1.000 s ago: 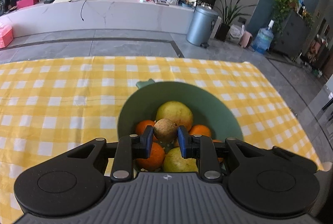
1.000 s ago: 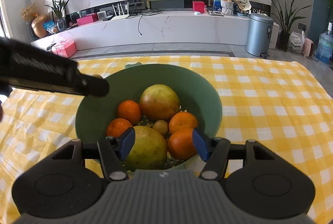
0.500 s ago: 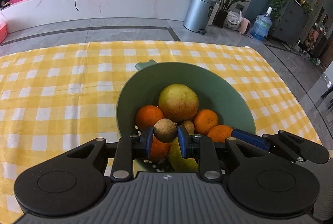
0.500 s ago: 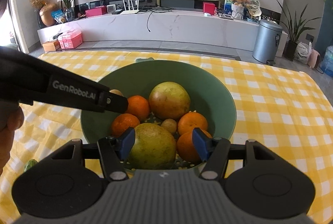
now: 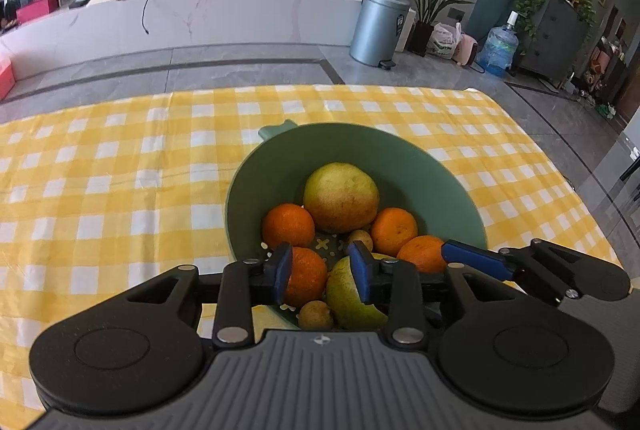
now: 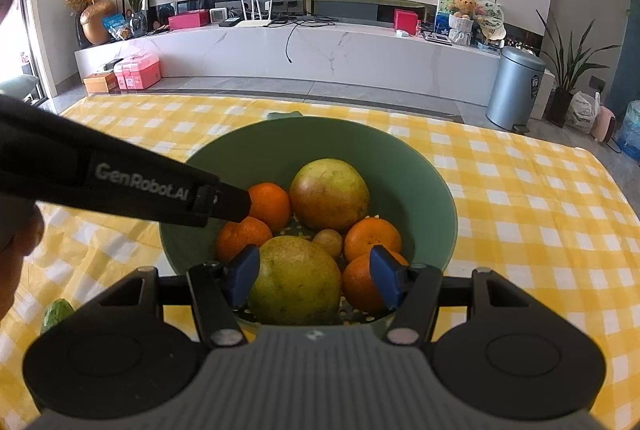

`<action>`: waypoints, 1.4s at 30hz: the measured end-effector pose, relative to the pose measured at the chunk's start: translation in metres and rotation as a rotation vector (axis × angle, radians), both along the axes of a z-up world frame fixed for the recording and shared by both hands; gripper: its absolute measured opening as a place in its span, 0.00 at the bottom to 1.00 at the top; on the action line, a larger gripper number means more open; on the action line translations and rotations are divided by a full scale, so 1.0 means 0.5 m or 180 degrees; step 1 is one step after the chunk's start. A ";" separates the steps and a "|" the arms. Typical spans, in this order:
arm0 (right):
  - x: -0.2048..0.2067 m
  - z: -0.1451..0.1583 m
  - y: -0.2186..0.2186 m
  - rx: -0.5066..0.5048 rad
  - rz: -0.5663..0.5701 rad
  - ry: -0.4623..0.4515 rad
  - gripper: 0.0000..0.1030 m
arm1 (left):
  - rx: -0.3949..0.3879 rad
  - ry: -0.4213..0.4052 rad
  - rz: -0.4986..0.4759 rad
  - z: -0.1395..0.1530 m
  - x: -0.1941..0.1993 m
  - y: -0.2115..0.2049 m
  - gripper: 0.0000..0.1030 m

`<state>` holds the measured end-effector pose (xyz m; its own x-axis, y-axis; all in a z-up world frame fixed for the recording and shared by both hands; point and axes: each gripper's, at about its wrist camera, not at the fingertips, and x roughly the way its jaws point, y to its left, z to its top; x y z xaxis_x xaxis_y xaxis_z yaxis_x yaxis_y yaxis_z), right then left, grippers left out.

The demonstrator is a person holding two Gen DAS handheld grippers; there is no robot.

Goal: Organize fruits
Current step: 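Move both grippers back toward the remaining kiwis, tomato and cucumber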

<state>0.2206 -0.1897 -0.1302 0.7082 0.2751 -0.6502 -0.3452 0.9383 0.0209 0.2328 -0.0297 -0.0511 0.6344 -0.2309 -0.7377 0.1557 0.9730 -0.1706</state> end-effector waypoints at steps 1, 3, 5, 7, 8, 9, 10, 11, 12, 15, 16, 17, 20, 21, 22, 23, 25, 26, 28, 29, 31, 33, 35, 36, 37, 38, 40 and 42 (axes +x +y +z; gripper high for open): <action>-0.001 0.001 0.000 0.0003 -0.0005 -0.0008 0.57 | 0.0007 -0.0034 -0.0005 0.005 -0.005 -0.001 0.42; -0.004 0.003 -0.002 0.0011 -0.0011 -0.0021 0.57 | 0.0013 -0.0095 -0.0011 0.014 -0.016 -0.001 0.43; -0.007 0.006 -0.003 0.0020 -0.0019 -0.0040 0.57 | 0.0013 -0.0154 -0.0018 0.025 -0.028 0.001 0.44; -0.010 0.008 -0.004 0.0026 -0.0023 -0.0050 0.57 | 0.0012 -0.0207 -0.0031 0.036 -0.042 0.001 0.44; -0.012 0.010 -0.005 0.0029 -0.0024 -0.0052 0.57 | 0.0011 -0.0225 -0.0036 0.041 -0.048 0.003 0.44; -0.014 0.011 -0.005 0.0033 -0.0027 -0.0051 0.57 | 0.0011 -0.0241 -0.0040 0.045 -0.055 0.004 0.44; -0.017 0.012 -0.006 0.0036 -0.0031 -0.0052 0.57 | 0.0013 -0.0259 -0.0041 0.050 -0.063 0.006 0.44; -0.019 0.013 -0.007 0.0040 -0.0038 -0.0055 0.57 | 0.0019 -0.0275 -0.0045 0.055 -0.070 0.008 0.44; -0.022 0.014 -0.008 0.0045 -0.0042 -0.0056 0.57 | 0.0030 -0.0288 -0.0048 0.058 -0.076 0.008 0.44; -0.034 0.020 -0.011 0.0079 -0.0049 -0.0082 0.57 | 0.0091 -0.0301 -0.0051 0.069 -0.093 0.010 0.44; -0.039 0.022 -0.013 0.0093 -0.0053 -0.0102 0.57 | 0.0103 -0.0297 -0.0064 0.073 -0.099 0.011 0.44; -0.046 0.024 -0.015 0.0107 -0.0052 -0.0121 0.57 | 0.0108 -0.0287 -0.0068 0.076 -0.105 0.012 0.44; -0.071 0.027 -0.023 0.0171 -0.0068 -0.0133 0.57 | 0.0118 -0.0257 -0.0069 0.080 -0.121 0.019 0.44; -0.079 0.027 -0.027 0.0206 -0.0080 -0.0124 0.57 | 0.0118 -0.0242 -0.0076 0.080 -0.127 0.021 0.44; -0.088 0.026 -0.031 0.0240 -0.0096 -0.0099 0.57 | 0.0117 -0.0215 -0.0085 0.079 -0.131 0.025 0.44; -0.095 0.025 -0.035 0.0263 -0.0114 -0.0076 0.57 | 0.0122 -0.0186 -0.0098 0.078 -0.135 0.028 0.44; -0.110 0.026 -0.040 0.0252 -0.0137 -0.0057 0.57 | 0.0135 -0.0118 -0.0127 0.075 -0.144 0.031 0.44; -0.118 0.027 -0.041 0.0244 -0.0139 -0.0032 0.56 | 0.0144 -0.0072 -0.0153 0.073 -0.148 0.033 0.44; -0.129 0.028 -0.045 0.0279 -0.0167 0.0013 0.56 | 0.0151 0.0006 -0.0207 0.070 -0.157 0.037 0.44; -0.133 0.029 -0.046 0.0306 -0.0157 0.0037 0.56 | 0.0158 0.0051 -0.0240 0.067 -0.161 0.040 0.44; -0.137 0.029 -0.048 0.0338 -0.0144 0.0084 0.56 | 0.0154 0.0175 -0.0308 0.059 -0.168 0.045 0.44; -0.138 0.025 -0.048 0.0355 -0.0152 0.0190 0.56 | 0.0168 0.0252 -0.0334 0.050 -0.178 0.052 0.44; -0.138 0.016 -0.047 0.0427 -0.0139 0.0342 0.56 | 0.0225 0.0327 -0.0346 0.037 -0.186 0.056 0.44; -0.138 0.010 -0.047 0.0490 -0.0113 0.0434 0.56 | 0.0243 0.0353 -0.0353 0.033 -0.189 0.058 0.44; -0.139 0.005 -0.049 0.0550 -0.0091 0.0516 0.56 | 0.0264 0.0391 -0.0373 0.027 -0.193 0.060 0.44; -0.140 -0.001 -0.048 0.0615 -0.0065 0.0617 0.56 | 0.0277 0.0415 -0.0393 0.023 -0.195 0.061 0.44; -0.140 -0.016 -0.043 0.0731 -0.0024 0.0835 0.55 | 0.0278 0.0456 -0.0449 0.014 -0.202 0.066 0.44; -0.139 -0.031 -0.036 0.0784 0.0011 0.1029 0.49 | 0.0238 0.0513 -0.0462 0.006 -0.204 0.073 0.44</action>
